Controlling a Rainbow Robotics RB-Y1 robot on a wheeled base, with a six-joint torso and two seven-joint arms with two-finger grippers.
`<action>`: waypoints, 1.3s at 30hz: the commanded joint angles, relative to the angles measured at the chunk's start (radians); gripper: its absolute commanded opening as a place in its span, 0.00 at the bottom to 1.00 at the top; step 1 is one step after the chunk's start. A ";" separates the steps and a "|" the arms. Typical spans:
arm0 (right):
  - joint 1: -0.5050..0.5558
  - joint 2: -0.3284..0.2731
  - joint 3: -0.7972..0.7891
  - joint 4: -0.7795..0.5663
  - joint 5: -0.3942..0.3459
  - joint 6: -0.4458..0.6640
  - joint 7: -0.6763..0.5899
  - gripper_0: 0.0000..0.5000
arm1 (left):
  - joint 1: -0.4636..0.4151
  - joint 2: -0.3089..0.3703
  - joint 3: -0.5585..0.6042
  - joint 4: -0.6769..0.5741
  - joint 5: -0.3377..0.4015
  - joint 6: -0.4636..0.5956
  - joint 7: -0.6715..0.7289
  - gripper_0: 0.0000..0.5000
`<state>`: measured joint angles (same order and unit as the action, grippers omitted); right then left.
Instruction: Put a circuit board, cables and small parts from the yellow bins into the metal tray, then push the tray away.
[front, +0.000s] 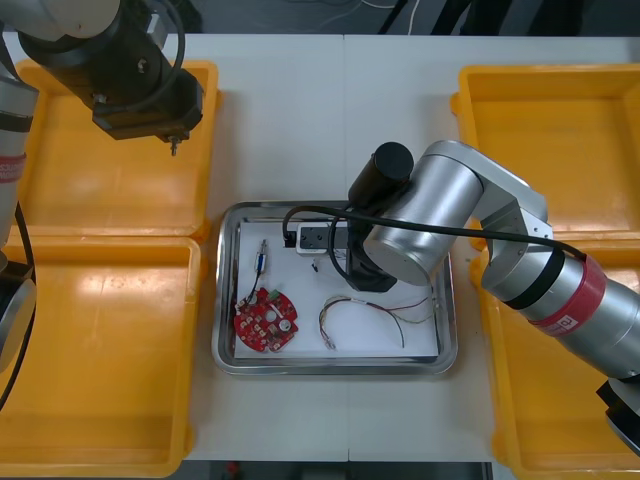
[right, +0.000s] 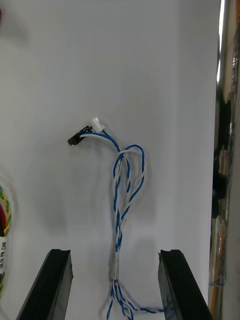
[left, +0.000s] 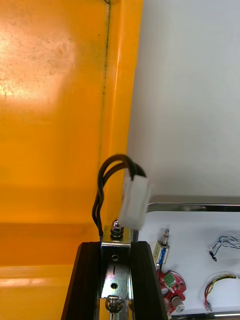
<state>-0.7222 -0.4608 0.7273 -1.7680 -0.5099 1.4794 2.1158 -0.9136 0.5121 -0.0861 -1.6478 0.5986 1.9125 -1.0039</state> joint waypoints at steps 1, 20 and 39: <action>0.007 -0.010 -0.025 -0.096 -0.002 0.061 -0.050 1.00 | 0.007 -0.012 0.032 -0.040 0.007 0.007 0.082 0.00; 0.009 -0.013 -0.471 -0.309 -0.125 0.440 -0.142 1.00 | 0.007 -0.014 0.032 -0.041 0.009 0.007 0.084 0.00; 0.308 -0.219 -0.838 -0.530 -0.275 0.440 -0.632 1.00 | 0.004 -0.066 0.020 -0.059 -0.019 0.007 0.119 0.00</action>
<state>-0.4771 -0.6281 -0.0028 -2.2690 -0.7447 1.9170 1.5356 -0.9134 0.4874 -0.0860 -1.6590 0.5974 1.9128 -1.0032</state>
